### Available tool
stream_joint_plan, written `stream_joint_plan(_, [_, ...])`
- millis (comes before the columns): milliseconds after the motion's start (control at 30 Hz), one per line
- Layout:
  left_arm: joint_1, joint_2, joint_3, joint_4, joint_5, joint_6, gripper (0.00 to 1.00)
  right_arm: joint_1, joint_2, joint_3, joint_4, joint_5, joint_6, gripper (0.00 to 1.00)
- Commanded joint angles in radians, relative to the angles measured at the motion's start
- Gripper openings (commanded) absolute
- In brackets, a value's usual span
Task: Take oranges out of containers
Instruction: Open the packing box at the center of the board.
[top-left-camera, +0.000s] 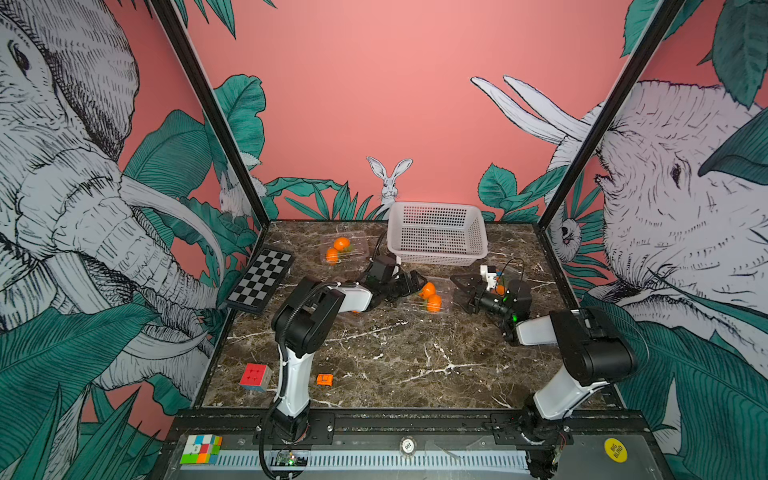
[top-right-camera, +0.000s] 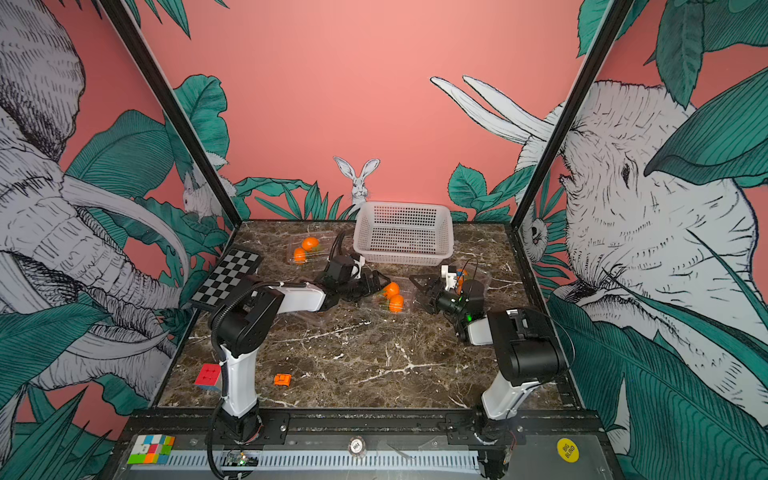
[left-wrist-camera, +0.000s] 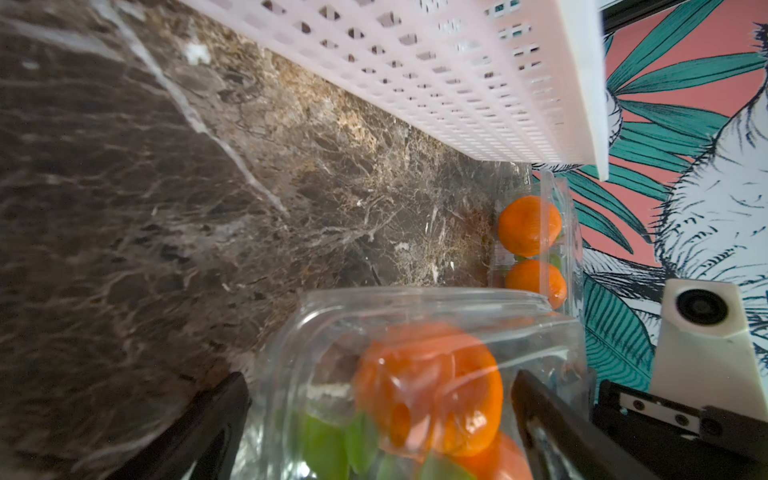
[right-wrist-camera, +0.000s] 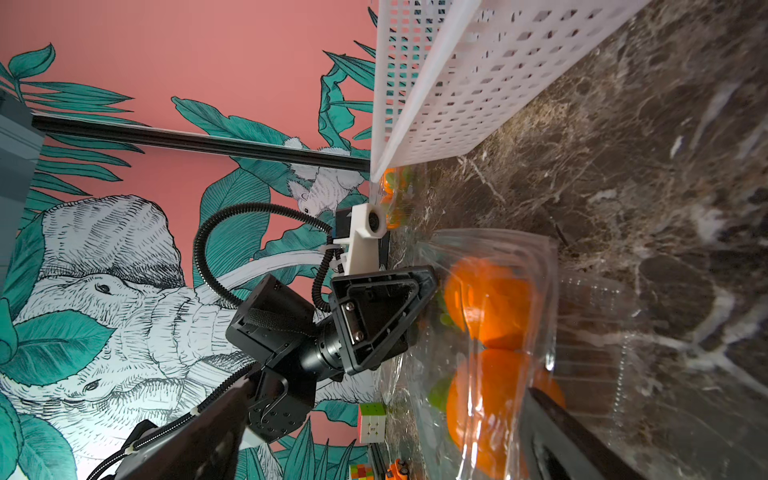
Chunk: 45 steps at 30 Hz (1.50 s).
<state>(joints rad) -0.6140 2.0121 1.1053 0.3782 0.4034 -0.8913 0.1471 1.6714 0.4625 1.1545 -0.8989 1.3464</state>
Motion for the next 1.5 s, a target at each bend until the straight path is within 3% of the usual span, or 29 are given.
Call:
stream_joint_plan(0, [-0.027,0.014,0.01,-0.016,0.041,-0.008,0.99,0.008,-0.008,-0.004,0.094,-0.036,0.019,0.99])
stream_joint_plan(533, [-0.027,0.028,0.016,-0.013,0.043,-0.009,0.99,0.056,-0.044,0.006,0.146,-0.04,0.023,0.99])
stream_joint_plan(900, [-0.027,0.03,0.019,-0.018,0.043,-0.009,0.99,0.086,0.0,0.036,0.255,0.004,0.198,0.99])
stream_joint_plan(1467, [-0.027,0.028,0.013,-0.01,0.042,-0.014,0.99,0.135,0.0,0.07,0.074,0.112,0.269,0.99])
